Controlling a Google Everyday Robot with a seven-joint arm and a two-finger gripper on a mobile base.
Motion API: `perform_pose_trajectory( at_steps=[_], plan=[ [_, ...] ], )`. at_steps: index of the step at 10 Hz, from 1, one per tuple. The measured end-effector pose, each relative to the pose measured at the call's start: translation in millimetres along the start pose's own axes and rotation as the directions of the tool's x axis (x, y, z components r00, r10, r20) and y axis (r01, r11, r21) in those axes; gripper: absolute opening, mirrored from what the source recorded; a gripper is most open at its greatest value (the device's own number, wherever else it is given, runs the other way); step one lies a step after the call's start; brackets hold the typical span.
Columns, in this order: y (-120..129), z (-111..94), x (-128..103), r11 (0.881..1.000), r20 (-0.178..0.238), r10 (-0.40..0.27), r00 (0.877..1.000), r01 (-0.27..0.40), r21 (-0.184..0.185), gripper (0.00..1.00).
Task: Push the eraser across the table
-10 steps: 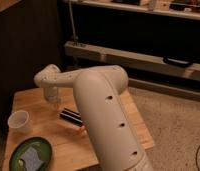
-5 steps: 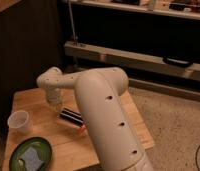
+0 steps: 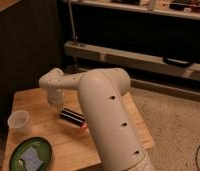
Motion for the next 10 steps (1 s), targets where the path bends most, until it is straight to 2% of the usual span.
perform_pose_trajectory(
  at_steps=[7,10],
  plan=[
    [6,-1,8,1.000,-0.002,-0.017,1.000,0.017,-0.005,0.00],
    [2,0,21,1.000,-0.020,-0.019,1.000,0.019,0.002,0.00]
  ],
)
